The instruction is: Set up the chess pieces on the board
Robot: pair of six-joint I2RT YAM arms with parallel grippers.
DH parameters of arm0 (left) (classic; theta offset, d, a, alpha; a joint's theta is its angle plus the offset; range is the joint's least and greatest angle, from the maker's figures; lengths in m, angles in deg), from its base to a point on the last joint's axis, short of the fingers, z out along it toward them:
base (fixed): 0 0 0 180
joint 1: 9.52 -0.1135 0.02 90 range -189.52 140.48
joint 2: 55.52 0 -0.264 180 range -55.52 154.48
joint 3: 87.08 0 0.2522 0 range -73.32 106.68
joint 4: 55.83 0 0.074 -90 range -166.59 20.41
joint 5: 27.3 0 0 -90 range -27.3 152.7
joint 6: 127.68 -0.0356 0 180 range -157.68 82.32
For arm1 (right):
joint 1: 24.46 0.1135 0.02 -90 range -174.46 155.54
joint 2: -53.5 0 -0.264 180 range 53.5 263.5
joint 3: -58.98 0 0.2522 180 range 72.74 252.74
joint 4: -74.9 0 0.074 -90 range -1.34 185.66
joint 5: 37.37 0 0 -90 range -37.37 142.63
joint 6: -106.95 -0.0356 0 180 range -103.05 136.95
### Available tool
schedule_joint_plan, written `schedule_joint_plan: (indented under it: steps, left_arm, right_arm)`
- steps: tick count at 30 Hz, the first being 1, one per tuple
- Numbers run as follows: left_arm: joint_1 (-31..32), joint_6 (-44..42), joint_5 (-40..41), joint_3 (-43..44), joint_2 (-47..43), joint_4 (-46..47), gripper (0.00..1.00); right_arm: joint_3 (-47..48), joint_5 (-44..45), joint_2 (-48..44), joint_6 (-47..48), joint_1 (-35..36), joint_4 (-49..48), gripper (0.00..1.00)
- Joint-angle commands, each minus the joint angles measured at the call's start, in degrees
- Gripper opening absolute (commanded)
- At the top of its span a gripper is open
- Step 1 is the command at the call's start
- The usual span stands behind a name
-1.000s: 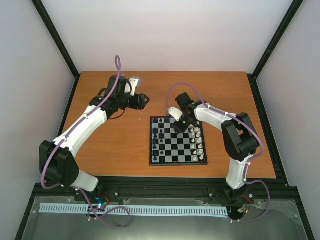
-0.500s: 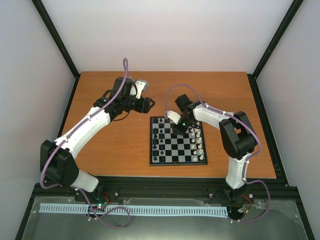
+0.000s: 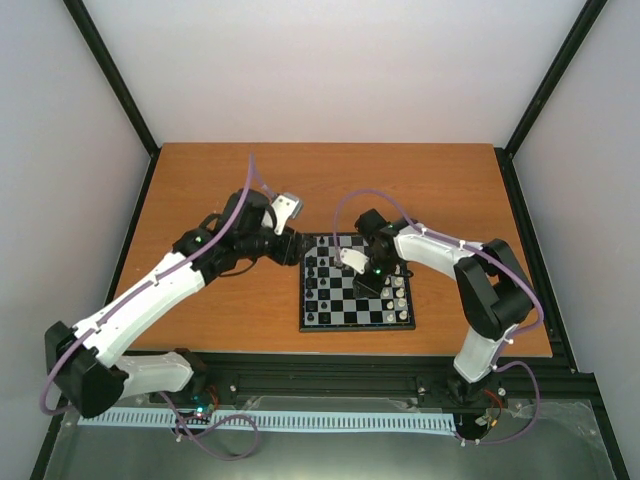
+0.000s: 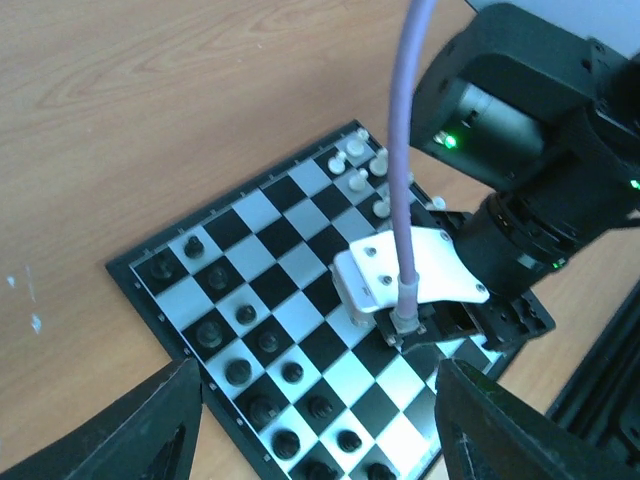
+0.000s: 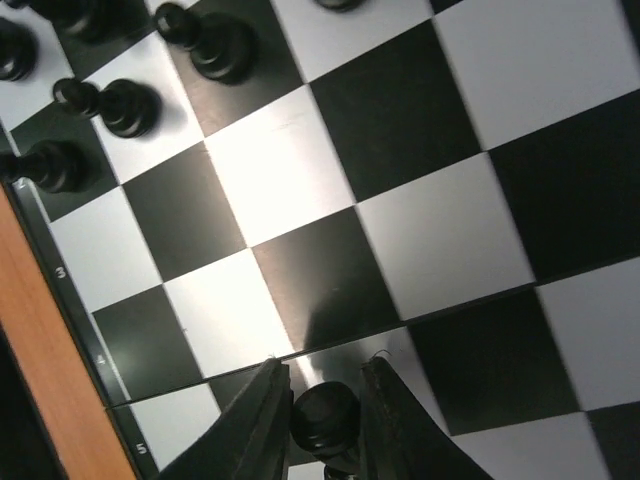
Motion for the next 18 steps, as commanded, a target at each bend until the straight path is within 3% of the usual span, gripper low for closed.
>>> schedule_joint_plan:
  steps: [1, 10, 18]
  left_arm:
    - [4.2, 2.8, 2.6, -4.3, -4.2, -2.1, 0.66]
    - [10.9, -2.3, 4.3, -7.0, -2.3, -3.2, 0.67]
    - [18.2, -15.8, 3.6, -1.4, 9.3, -3.8, 0.67]
  right_arm:
    - [-1.7, -1.3, -1.9, 1.9, 1.1, 0.7, 0.19]
    - [3.1, -3.9, -10.0, 3.4, -2.0, 4.5, 0.33]
    - [-0.7, -10.2, -26.8, 1.2, -15.9, 5.3, 0.36]
